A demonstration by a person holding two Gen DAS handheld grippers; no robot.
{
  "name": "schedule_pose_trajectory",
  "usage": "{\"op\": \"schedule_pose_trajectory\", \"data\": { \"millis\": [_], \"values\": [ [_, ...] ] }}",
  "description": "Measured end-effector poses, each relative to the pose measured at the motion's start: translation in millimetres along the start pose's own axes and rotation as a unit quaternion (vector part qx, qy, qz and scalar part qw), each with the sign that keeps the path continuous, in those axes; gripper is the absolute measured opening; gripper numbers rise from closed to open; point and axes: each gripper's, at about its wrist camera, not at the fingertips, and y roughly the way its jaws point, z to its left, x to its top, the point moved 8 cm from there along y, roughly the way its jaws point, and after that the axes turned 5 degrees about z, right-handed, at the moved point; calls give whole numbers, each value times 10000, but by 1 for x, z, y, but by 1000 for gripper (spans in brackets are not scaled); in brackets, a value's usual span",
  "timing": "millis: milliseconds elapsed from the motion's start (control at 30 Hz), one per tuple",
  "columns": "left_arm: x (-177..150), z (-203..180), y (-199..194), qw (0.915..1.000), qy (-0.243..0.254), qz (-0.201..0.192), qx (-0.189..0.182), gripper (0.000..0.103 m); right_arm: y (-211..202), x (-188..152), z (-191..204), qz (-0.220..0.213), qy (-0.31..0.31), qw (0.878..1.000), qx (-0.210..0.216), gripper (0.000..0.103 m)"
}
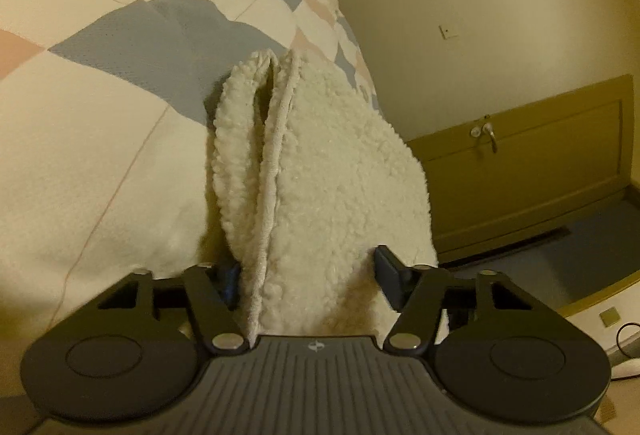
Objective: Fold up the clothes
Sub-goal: 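Carry the lifted fleece bundle with both grippers toward the bed's edge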
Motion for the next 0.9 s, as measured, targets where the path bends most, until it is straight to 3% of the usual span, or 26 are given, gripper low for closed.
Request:
{"op": "schedule_pose_trajectory", "data": {
  "millis": [67,100,233,433,633,767,900],
  "values": [
    [-3,1,-4,9999,-83,-118,-16,44,5,-1,4,25,-48,10000,26,88],
    [-6,-1,-6,9998,-72,-174,32,42,8,-2,7,48,-97,9999,93,70],
    [-14,-12,-15,9987,-21,-469,214,35,14,1,18,21,-441,9990,-71,57],
    [-15,-47,-30,9928,369,-821,788,33,21,39,34,298,-708,9969,158,52],
    [10,-75,-32,9882,144,-913,1223,32,22,94,62,602,-527,9968,-63,51],
    [39,-117,-22,9890,35,-782,1256,31,-10,128,92,534,-292,9978,-264,50],
    [77,-176,4,9921,141,-535,1124,31,-70,164,123,168,-24,9986,-498,50]
  ]
}}
